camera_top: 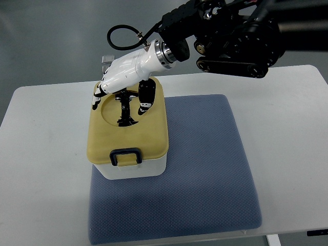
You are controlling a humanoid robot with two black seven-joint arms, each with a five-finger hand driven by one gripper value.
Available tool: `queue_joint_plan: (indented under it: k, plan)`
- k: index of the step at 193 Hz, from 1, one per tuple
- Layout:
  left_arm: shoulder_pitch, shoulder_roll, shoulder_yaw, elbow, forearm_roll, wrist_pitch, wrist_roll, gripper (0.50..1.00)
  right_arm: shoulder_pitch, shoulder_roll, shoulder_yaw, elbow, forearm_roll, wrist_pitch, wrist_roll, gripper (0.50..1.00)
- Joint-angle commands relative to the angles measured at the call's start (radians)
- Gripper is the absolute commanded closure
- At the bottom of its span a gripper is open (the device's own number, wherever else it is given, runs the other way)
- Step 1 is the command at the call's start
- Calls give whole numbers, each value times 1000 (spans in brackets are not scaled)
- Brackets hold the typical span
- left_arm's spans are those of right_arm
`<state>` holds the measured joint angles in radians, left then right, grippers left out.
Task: Open white storage box with right hand
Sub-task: 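Lower the right hand onto the lid and close fingers around the black handle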
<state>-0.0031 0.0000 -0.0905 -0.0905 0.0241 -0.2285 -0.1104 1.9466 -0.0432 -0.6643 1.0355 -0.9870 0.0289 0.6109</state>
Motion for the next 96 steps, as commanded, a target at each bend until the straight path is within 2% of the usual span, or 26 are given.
queue_joint_plan:
  k: [1,27,70,96]
  plan:
    - [0,0,0,0,0,0,0,500,-2,8,-1,0,-4,-21,0,691]
    - [0,0,0,0,0,0,0,500,-2,13,-1,-3,-9,-34,0,707]
    - [0,0,0,0,0,2,0,500,0,19,-3,-6,-76,-64,0,775]
    - [0,0,0,0,0,0,0,500,2,25,-5,-11,-94,-67,0,781]
